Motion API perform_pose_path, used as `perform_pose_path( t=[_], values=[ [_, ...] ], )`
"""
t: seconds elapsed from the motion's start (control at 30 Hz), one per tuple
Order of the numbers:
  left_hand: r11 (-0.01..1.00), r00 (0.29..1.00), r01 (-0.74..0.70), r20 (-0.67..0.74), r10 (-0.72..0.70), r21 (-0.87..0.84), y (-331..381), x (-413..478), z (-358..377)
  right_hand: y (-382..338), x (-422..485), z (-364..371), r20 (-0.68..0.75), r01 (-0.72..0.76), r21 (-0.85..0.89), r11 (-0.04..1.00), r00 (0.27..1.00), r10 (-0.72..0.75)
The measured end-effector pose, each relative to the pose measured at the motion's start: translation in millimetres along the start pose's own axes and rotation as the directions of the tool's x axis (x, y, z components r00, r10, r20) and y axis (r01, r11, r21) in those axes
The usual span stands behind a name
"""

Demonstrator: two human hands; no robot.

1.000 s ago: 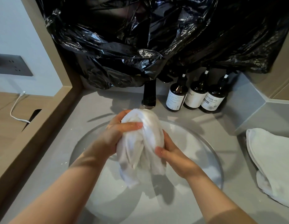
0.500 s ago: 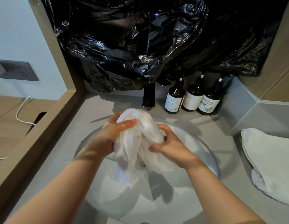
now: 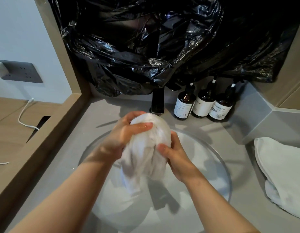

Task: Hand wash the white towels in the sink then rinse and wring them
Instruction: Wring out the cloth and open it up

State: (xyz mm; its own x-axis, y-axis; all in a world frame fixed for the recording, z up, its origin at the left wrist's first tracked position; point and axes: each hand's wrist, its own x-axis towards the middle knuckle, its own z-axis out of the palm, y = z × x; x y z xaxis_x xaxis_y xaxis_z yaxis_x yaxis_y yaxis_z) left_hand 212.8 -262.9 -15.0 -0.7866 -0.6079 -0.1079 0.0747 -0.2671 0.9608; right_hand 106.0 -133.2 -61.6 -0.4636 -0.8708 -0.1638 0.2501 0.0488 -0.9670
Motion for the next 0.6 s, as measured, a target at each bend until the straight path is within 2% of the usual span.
perform_pose_path(
  t=[0.1, 0.17, 0.2, 0.27, 0.37, 0.4, 0.5, 0.6],
  values=[
    [0.991, 0.97, -0.123, -0.205, 0.13, 0.047, -6, 7, 15, -1, 4, 11, 0.112, 0.02, 0.013, 1.0, 0.993, -0.022],
    [0.987, 0.937, -0.144, -0.309, 0.161, 0.078, -15, 11, 26, 3, 6, 20, 0.049, -0.011, 0.041, 0.999, 0.999, 0.009],
    [0.993, 0.942, -0.093, -0.318, 0.112, 0.073, -17, 13, 30, 8, 8, 23, -0.016, -0.038, 0.096, 0.995, 0.999, 0.04],
    [0.995, 0.964, 0.04, -0.266, -0.014, 0.092, -23, 15, 28, 16, 8, 25, -0.131, -0.069, 0.252, 0.965, 0.986, 0.105],
    [0.955, 0.988, 0.109, -0.135, -0.073, 0.276, -35, 7, 19, 20, 8, 18, -0.232, -0.053, 0.412, 0.91, 0.959, 0.161],
    [0.952, 0.987, 0.142, -0.105, -0.118, 0.271, -40, 0, 18, 19, 9, 17, -0.259, -0.056, 0.425, 0.904, 0.949, 0.18],
    [0.946, 0.95, 0.311, -0.001, -0.312, 0.089, -54, -17, 17, 16, 11, 15, -0.355, -0.06, 0.349, 0.935, 0.915, 0.191],
    [0.935, 0.934, 0.353, 0.077, -0.35, -0.028, -60, -22, 16, 13, 17, 13, -0.432, -0.09, 0.226, 0.97, 0.883, 0.183]
  ],
)
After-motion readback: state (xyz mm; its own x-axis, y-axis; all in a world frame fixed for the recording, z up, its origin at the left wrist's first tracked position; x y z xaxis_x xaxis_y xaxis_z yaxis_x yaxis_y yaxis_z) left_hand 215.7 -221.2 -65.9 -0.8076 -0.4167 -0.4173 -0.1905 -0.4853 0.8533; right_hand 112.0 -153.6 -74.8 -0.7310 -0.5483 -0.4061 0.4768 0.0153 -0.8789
